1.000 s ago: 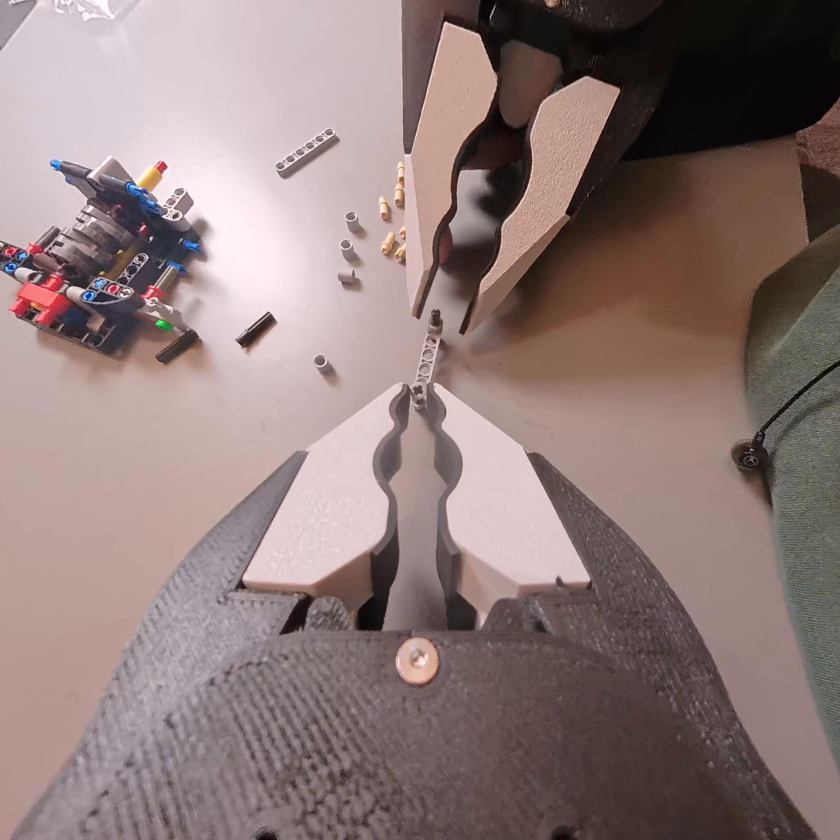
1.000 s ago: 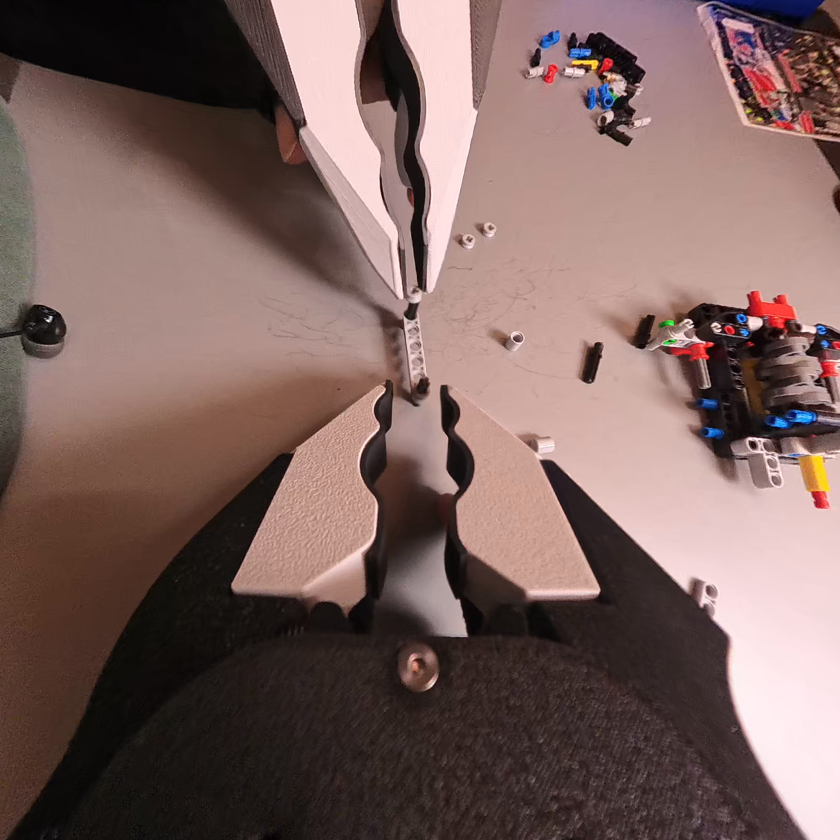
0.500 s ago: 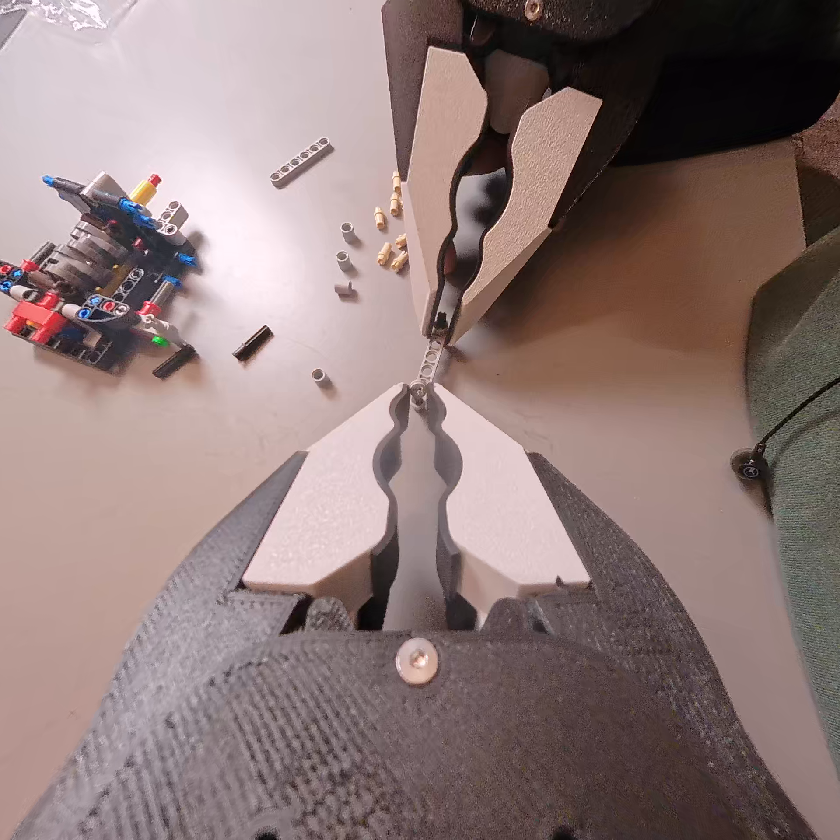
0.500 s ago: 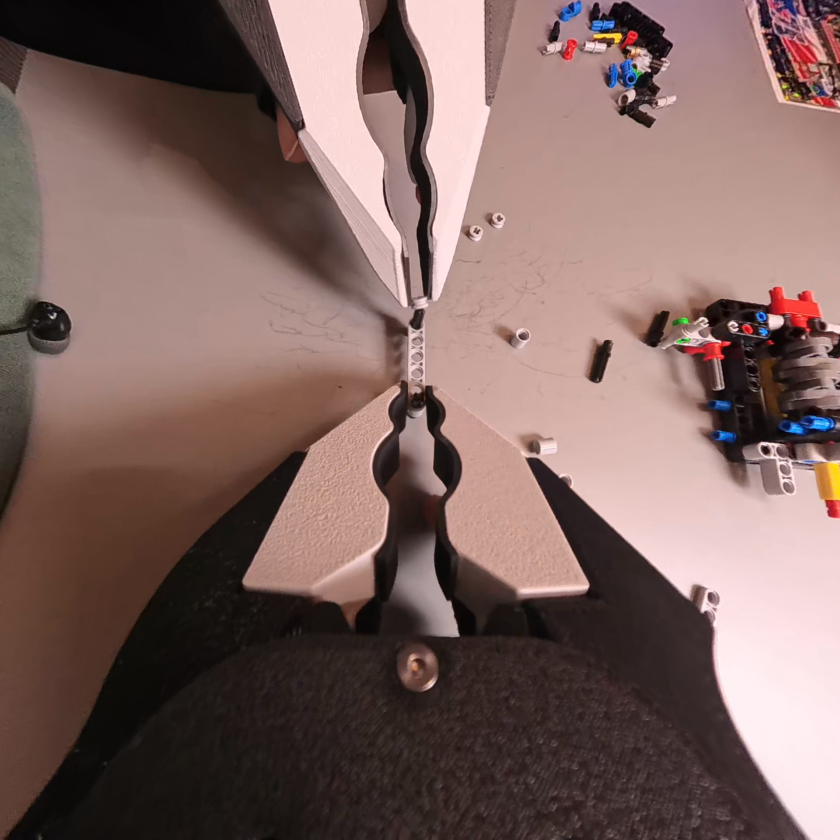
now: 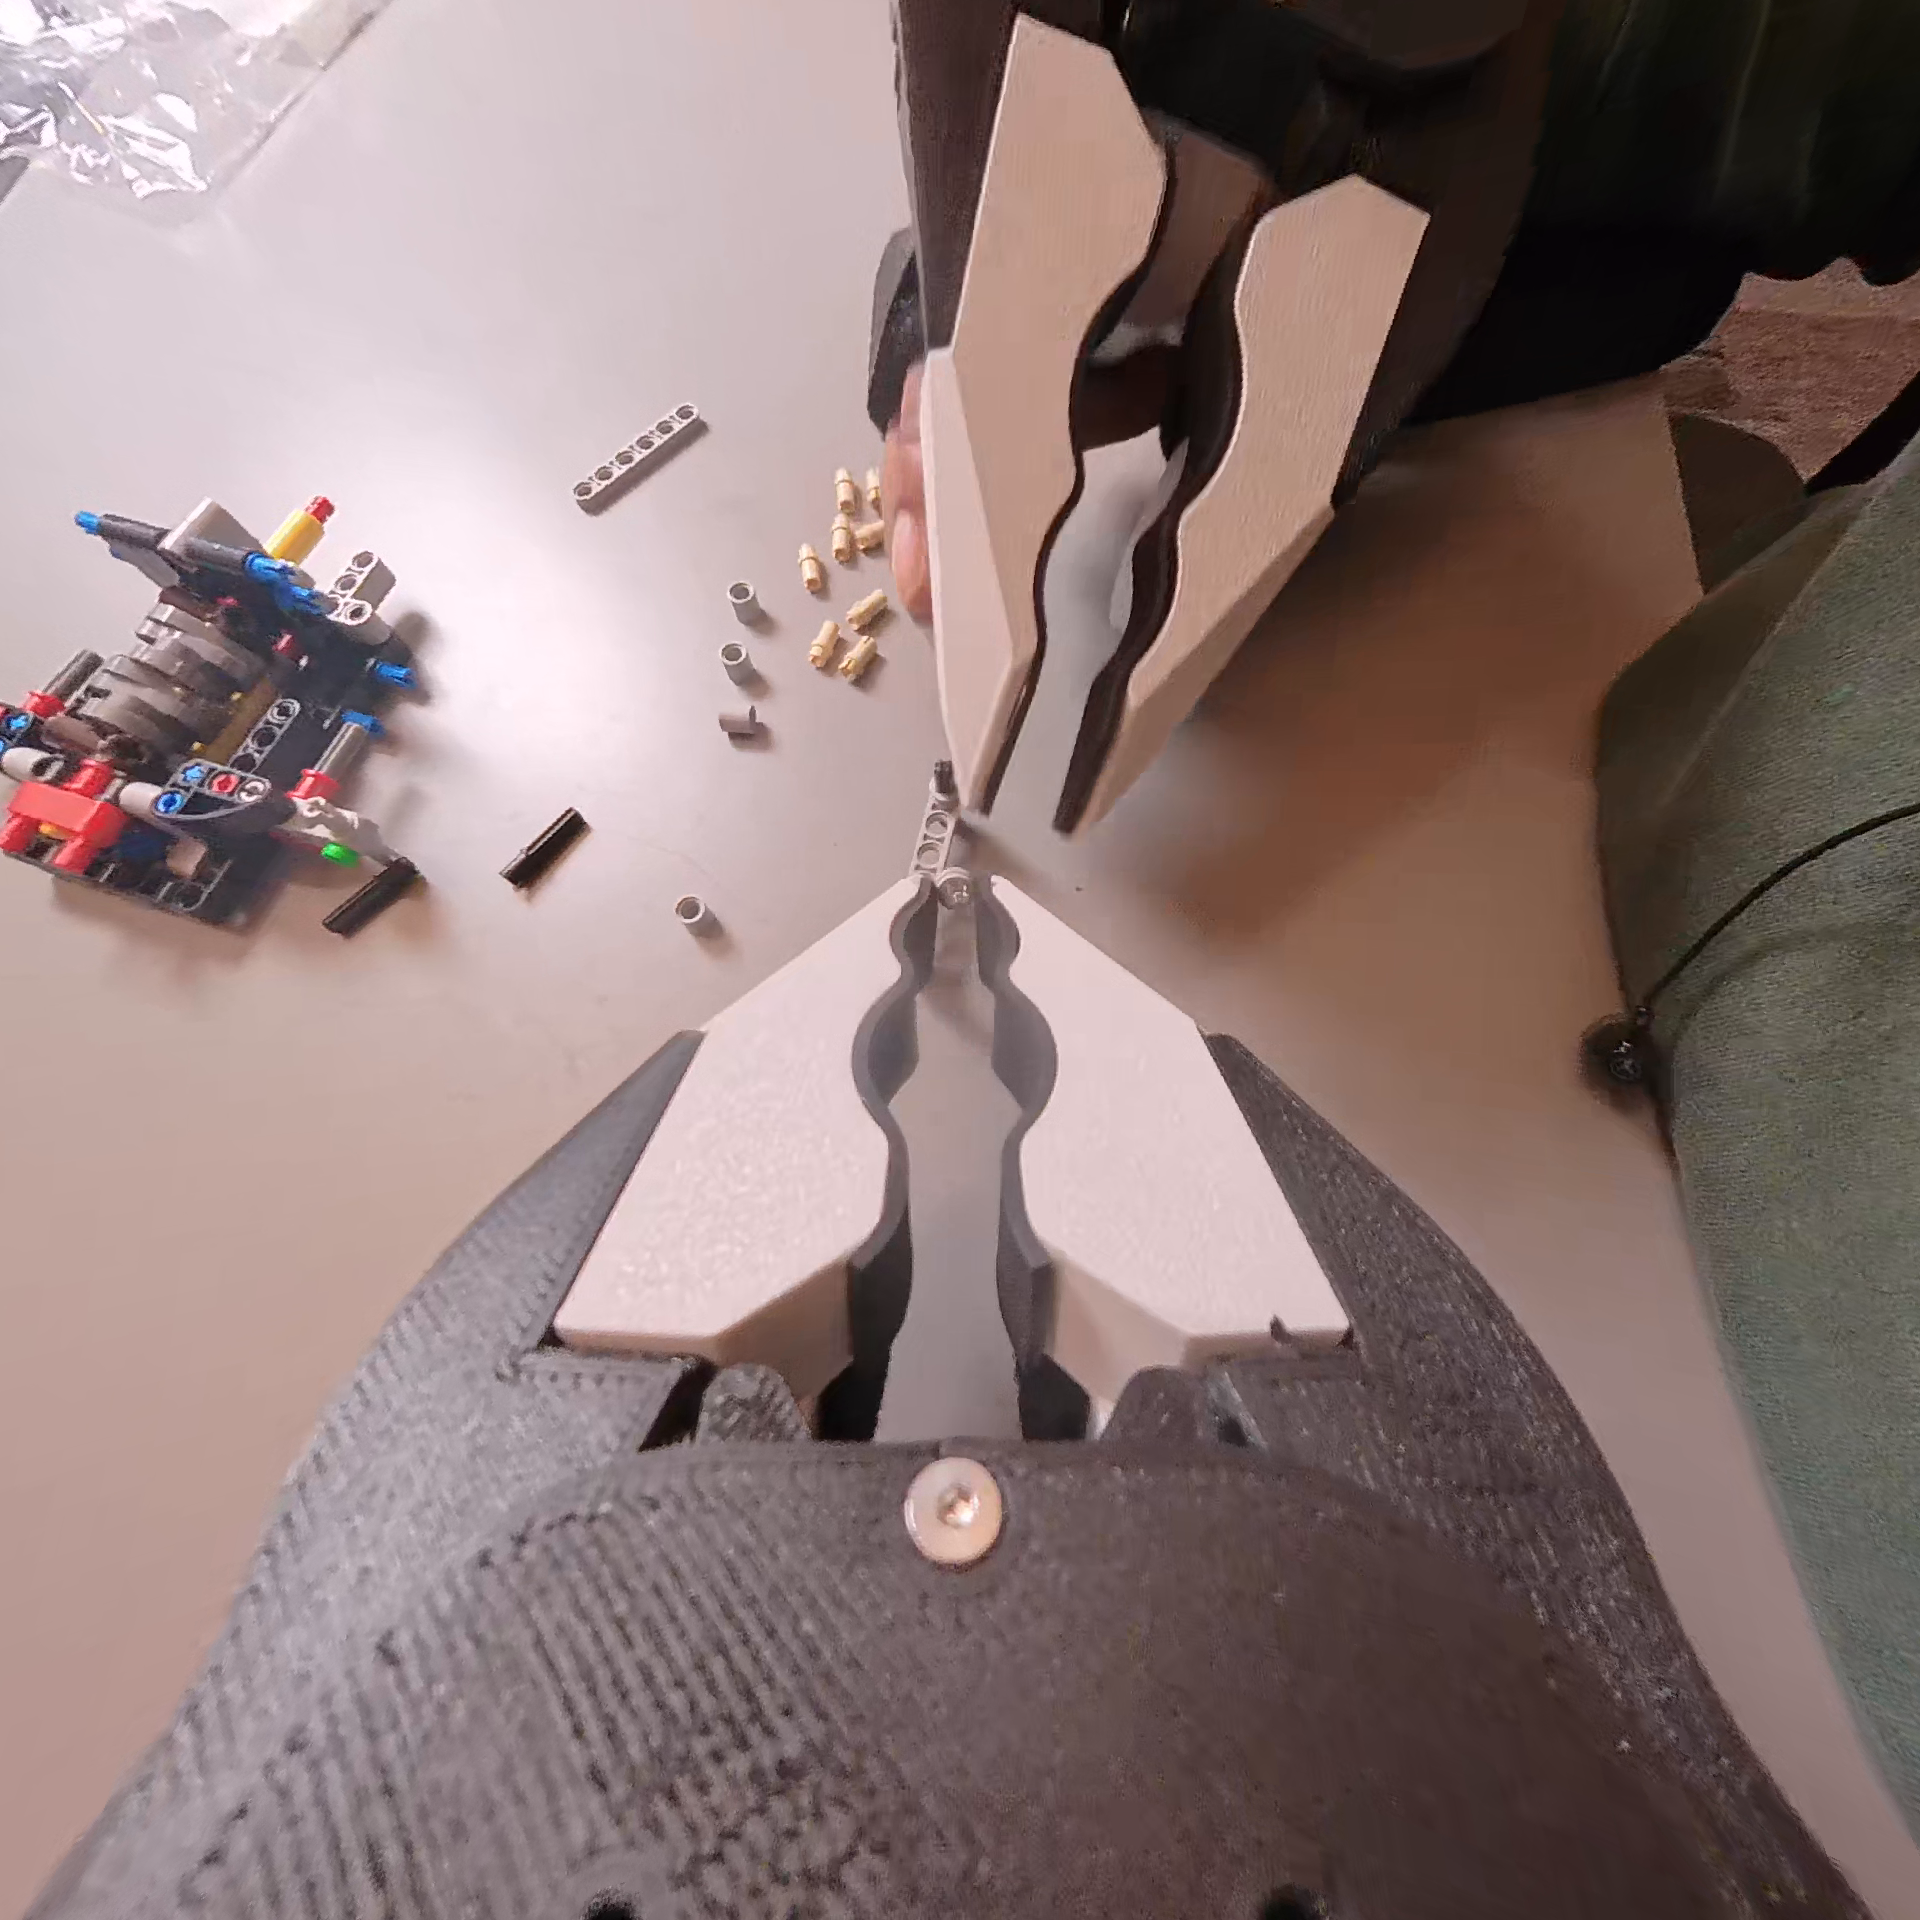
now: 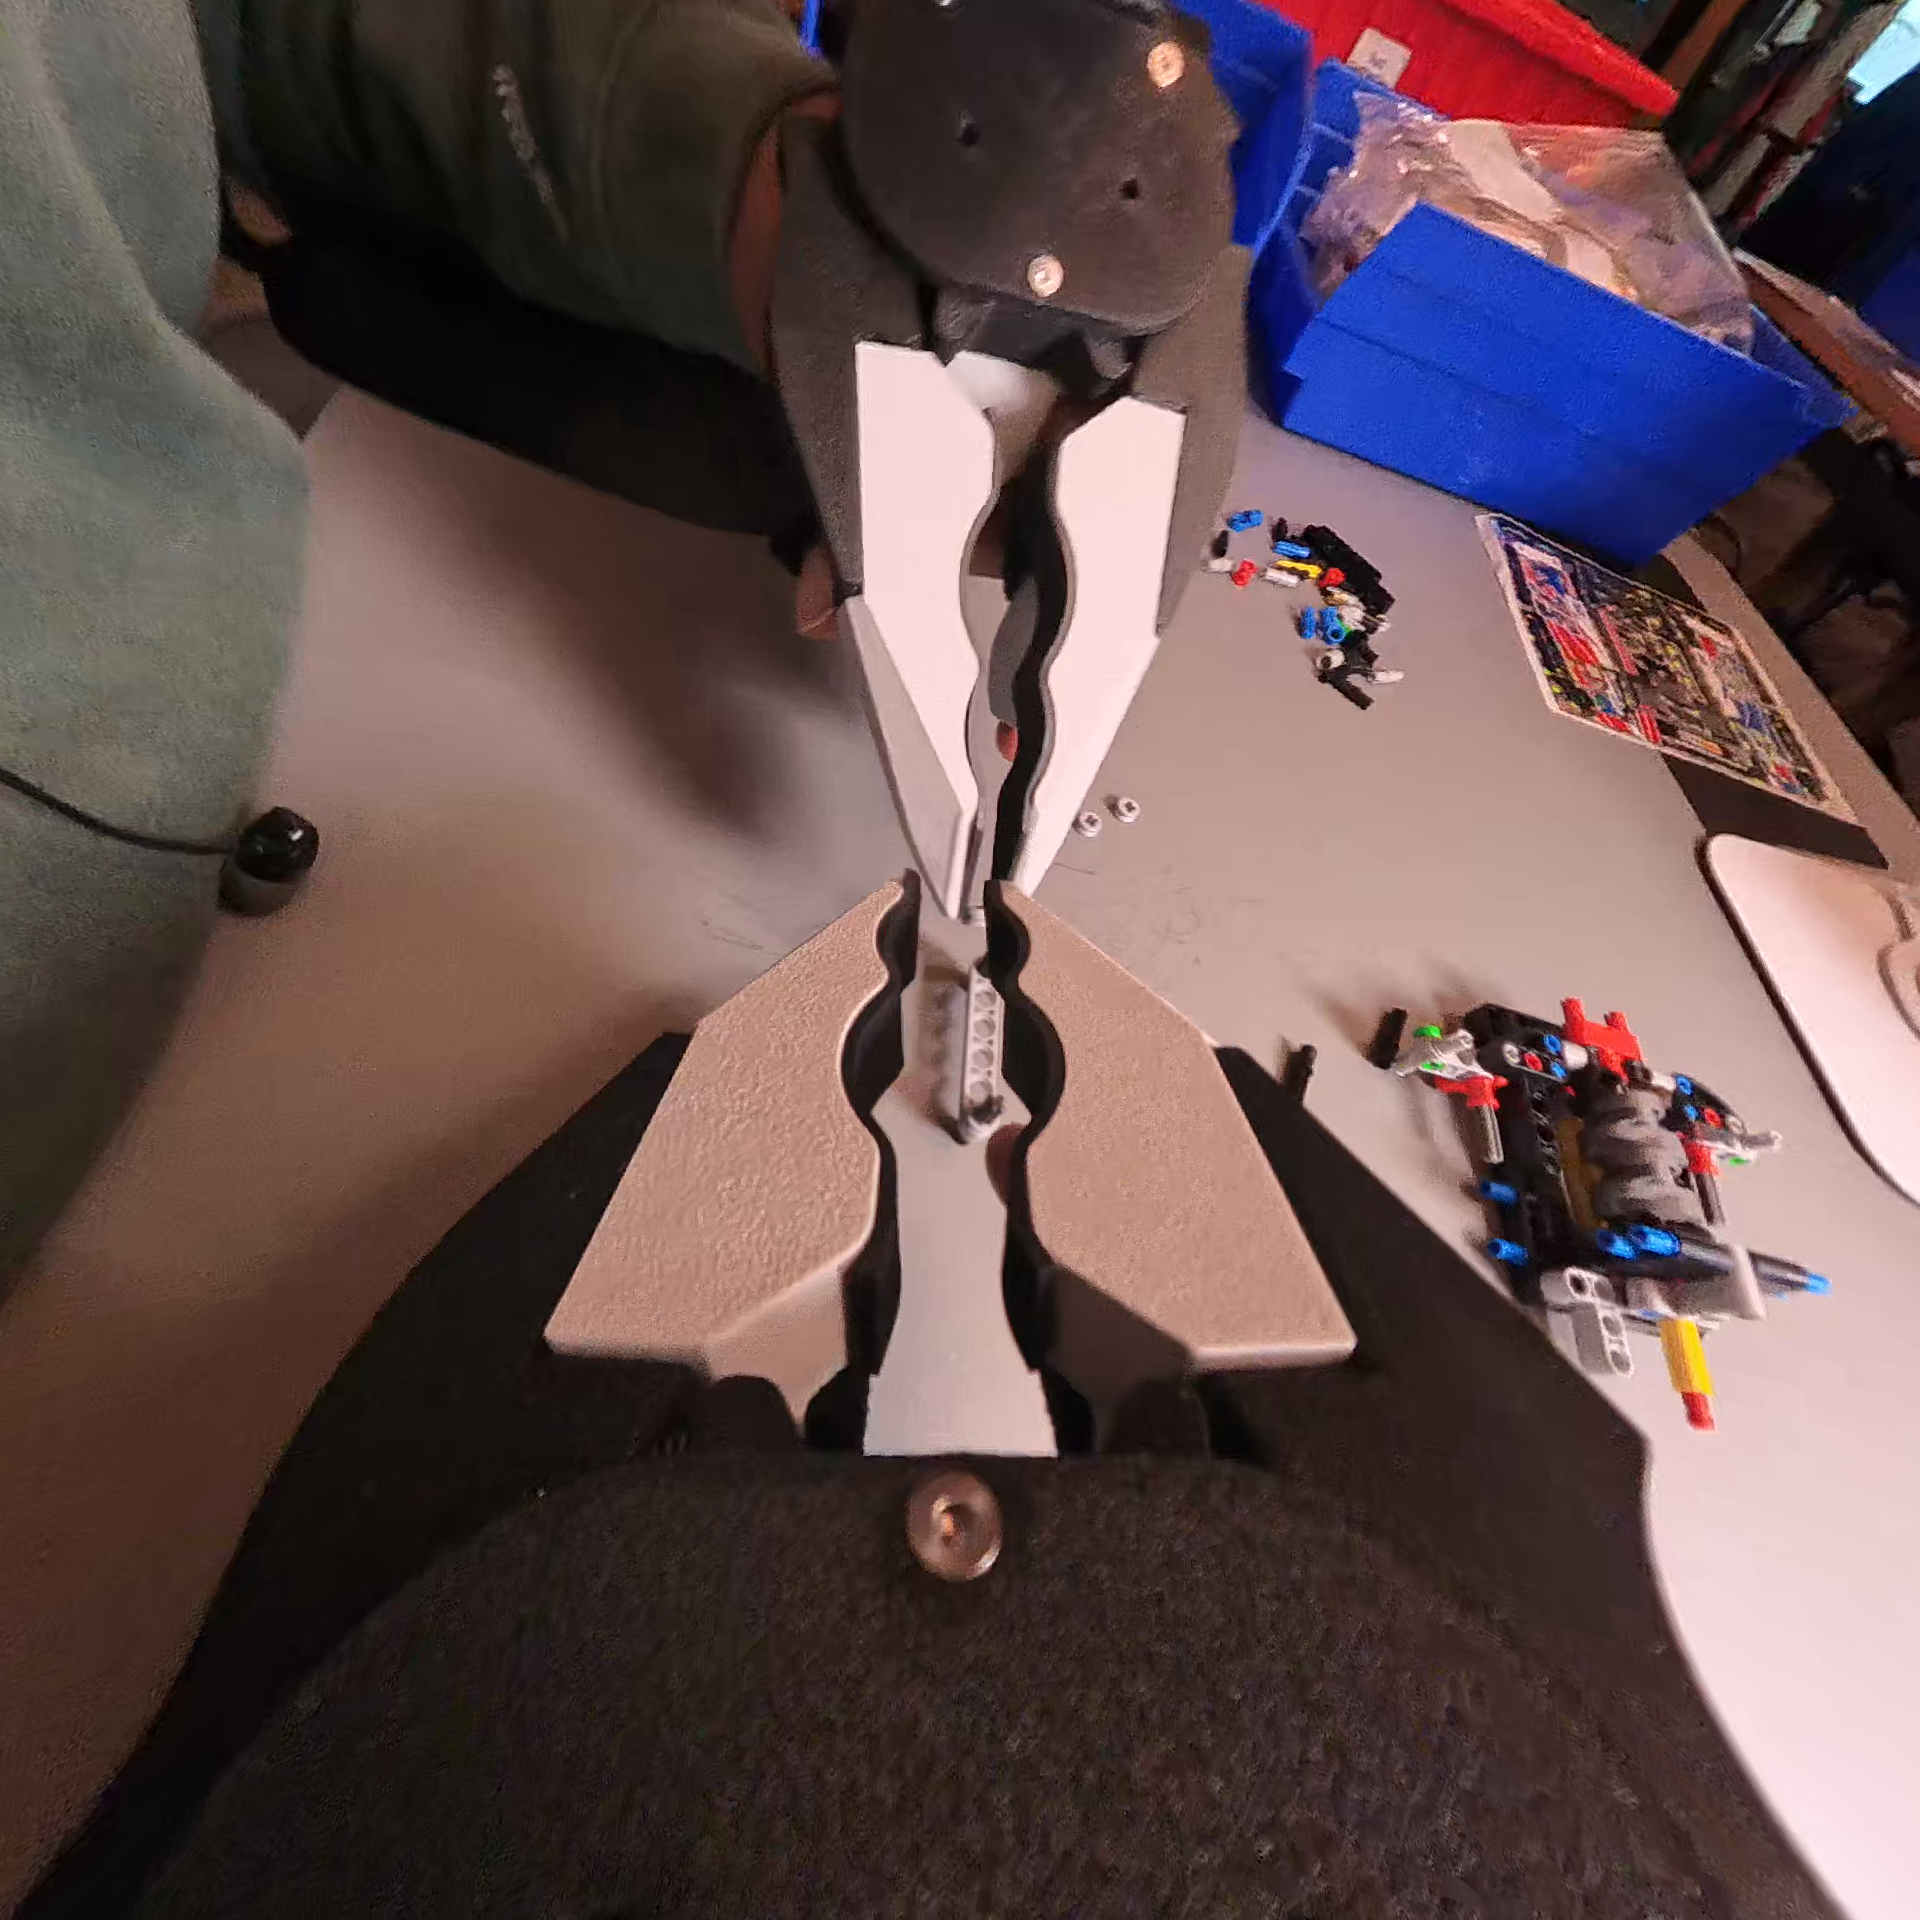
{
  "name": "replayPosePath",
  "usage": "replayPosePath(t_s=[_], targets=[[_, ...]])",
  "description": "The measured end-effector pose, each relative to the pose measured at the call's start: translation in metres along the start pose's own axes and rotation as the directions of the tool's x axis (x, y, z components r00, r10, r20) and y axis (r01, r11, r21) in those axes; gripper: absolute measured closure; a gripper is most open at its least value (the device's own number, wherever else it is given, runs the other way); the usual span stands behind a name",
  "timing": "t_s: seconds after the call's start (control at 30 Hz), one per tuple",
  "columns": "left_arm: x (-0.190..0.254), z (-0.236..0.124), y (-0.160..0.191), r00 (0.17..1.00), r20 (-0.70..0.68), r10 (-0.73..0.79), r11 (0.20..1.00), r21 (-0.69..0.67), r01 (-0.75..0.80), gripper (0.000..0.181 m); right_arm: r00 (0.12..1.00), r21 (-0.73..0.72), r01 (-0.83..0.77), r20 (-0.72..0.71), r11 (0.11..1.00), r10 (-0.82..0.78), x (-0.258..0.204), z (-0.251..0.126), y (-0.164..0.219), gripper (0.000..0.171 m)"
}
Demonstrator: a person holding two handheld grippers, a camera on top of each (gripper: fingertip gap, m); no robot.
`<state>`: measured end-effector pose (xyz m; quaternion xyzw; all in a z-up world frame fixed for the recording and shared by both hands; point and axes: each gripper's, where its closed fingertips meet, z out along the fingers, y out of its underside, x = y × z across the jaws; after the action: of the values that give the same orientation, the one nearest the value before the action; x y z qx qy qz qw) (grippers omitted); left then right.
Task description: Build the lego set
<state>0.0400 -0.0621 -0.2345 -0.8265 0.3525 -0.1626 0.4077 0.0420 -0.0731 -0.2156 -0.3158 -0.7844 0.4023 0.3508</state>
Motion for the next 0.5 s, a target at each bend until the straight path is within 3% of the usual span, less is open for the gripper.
replayPosePath(t_s=[0.5], targets=[[0.0037,-0.0061,-0.0071,1.000,0.009,0.028,0.999,0.028,-0.028,0.176,0.998,-0.058,0.057,-0.007,0.997,-0.058,-0.0053,0.0059,0.0079,0.159]])
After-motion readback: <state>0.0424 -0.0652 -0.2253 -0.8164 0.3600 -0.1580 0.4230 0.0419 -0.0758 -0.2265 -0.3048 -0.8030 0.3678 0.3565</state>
